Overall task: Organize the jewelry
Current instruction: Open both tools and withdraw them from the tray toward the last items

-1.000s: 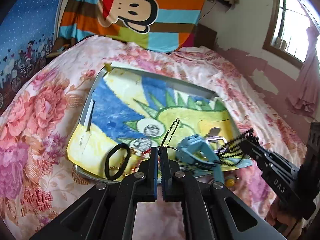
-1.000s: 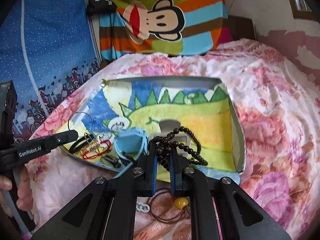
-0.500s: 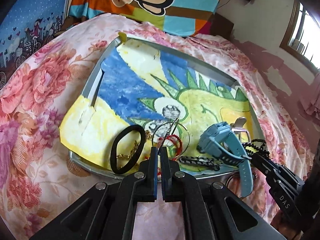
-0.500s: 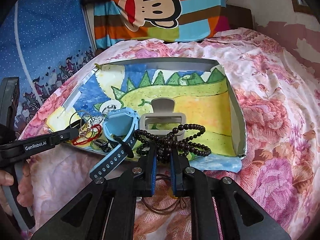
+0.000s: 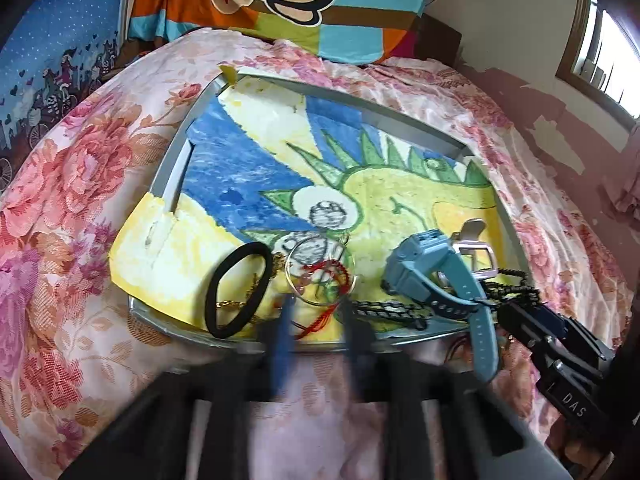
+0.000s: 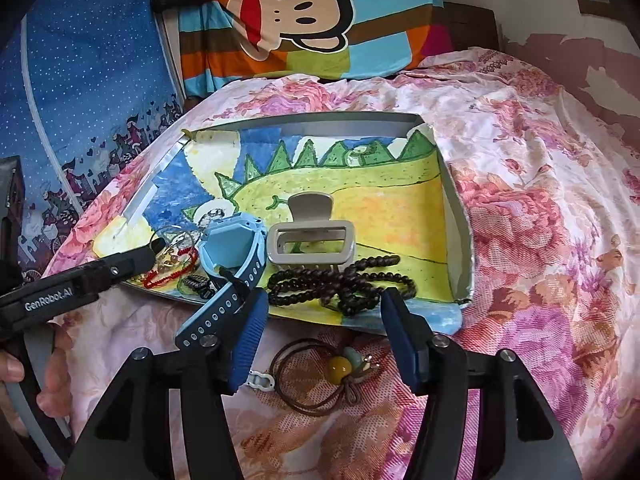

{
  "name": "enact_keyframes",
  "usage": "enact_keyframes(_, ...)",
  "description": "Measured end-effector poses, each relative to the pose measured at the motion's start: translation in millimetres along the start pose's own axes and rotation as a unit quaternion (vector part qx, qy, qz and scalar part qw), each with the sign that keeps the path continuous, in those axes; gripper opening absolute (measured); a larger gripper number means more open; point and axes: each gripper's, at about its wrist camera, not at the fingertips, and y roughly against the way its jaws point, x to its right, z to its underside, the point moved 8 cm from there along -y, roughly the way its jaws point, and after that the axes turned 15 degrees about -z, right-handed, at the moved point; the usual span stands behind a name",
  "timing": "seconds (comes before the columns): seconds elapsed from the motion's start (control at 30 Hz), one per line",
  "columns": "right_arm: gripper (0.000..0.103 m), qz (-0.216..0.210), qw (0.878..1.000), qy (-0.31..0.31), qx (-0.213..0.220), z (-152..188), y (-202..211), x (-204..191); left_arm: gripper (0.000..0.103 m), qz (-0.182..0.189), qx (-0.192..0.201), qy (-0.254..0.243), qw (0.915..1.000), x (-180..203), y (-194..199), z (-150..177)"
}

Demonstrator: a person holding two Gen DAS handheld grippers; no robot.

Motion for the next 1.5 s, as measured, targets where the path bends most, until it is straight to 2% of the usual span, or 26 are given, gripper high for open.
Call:
enact_keyframes(0.03, 0.056, 0.000, 1.000, -0.001, 0.000, 0, 1, 0, 0.065, -0.002, 0.008, 0.006, 0.9999, -1, 3, -1)
enact_keyframes(0.07, 0.061, 0.000, 1.000, -0.002, 0.000, 0, 3, 1, 0.069, -0.004, 0.015, 0.012, 0.9998, -2, 6, -2)
enact_keyframes(0.27, 0.074, 0.004, 1.000, 0.001, 0.023, -2, 22, 2, 0.072, 0.001, 0.019, 0.018, 0.9997, -3, 15, -5)
enact_keyframes(0.33, 0.080, -0.001, 0.999, 0.003, 0.045, -4, 33, 0, 0.083, 0.002, 0.021, 0.019, 0.9996, -4, 19, -5)
enact_keyframes(0.47, 0.092, -0.007, 0.996, 0.021, 0.091, -9, 58, -10, 0.093, 0.005, 0.044, 0.029, 0.9986, -7, 36, -6)
enact_keyframes(0.63, 0.101, -0.005, 0.990, 0.050, 0.135, -14, 87, -26, 0.098, -0.004, 0.096, 0.029, 0.9950, -8, 61, -10)
enact_keyframes(0.93, 0.101, -0.009, 0.979, 0.079, 0.188, 0, 146, -55, 0.103, -0.014, 0.191, 0.027, 0.9811, -16, 124, 1)
enact_keyframes(1.17, 0.101, -0.010, 0.973, 0.093, 0.210, 22, 183, -71, 0.103, -0.012, 0.221, 0.024, 0.9748, -22, 160, 24)
enact_keyframes(1.5, 0.101, -0.005, 0.977, 0.070, 0.201, 59, 204, -70, 0.103, -0.012, 0.246, 0.012, 0.9692, -34, 198, 64)
